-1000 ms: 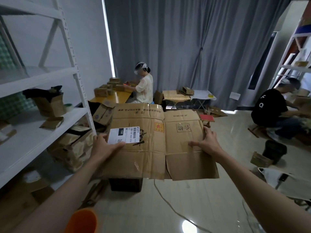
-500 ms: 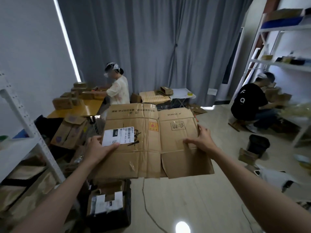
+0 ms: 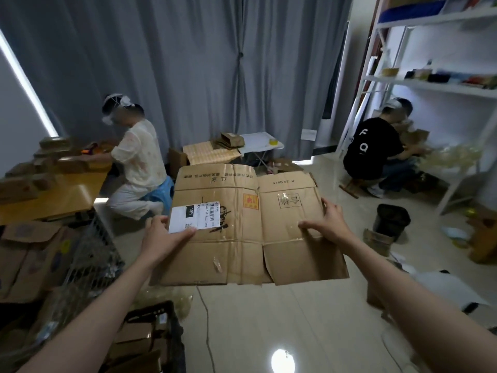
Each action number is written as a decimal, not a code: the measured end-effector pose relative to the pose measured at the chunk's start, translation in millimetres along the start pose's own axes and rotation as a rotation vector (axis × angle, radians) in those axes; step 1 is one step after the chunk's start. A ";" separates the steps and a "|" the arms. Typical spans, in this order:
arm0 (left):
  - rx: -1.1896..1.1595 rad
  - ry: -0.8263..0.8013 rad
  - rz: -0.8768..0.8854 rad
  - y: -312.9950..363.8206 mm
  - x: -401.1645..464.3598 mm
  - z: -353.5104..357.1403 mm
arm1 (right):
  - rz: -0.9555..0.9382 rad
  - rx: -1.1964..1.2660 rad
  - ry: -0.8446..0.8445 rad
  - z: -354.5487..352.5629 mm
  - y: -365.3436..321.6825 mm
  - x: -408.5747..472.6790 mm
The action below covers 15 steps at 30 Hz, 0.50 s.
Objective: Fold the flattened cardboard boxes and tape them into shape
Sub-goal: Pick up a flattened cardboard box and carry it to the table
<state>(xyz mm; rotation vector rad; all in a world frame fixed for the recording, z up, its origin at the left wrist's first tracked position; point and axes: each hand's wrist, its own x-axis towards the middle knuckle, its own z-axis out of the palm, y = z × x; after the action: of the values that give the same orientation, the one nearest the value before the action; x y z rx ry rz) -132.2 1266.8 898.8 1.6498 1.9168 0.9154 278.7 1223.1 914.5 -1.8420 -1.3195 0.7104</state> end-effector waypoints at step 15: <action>-0.027 -0.111 0.057 123.2 246.7 169.3 | 0.062 -0.001 0.114 -58.6 30.5 261.7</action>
<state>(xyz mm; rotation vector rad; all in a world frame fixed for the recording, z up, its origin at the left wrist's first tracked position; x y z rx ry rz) 26.1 1549.0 894.6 1.7102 1.7850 0.8488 423.4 1450.9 919.0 -1.9023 -1.1941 0.6267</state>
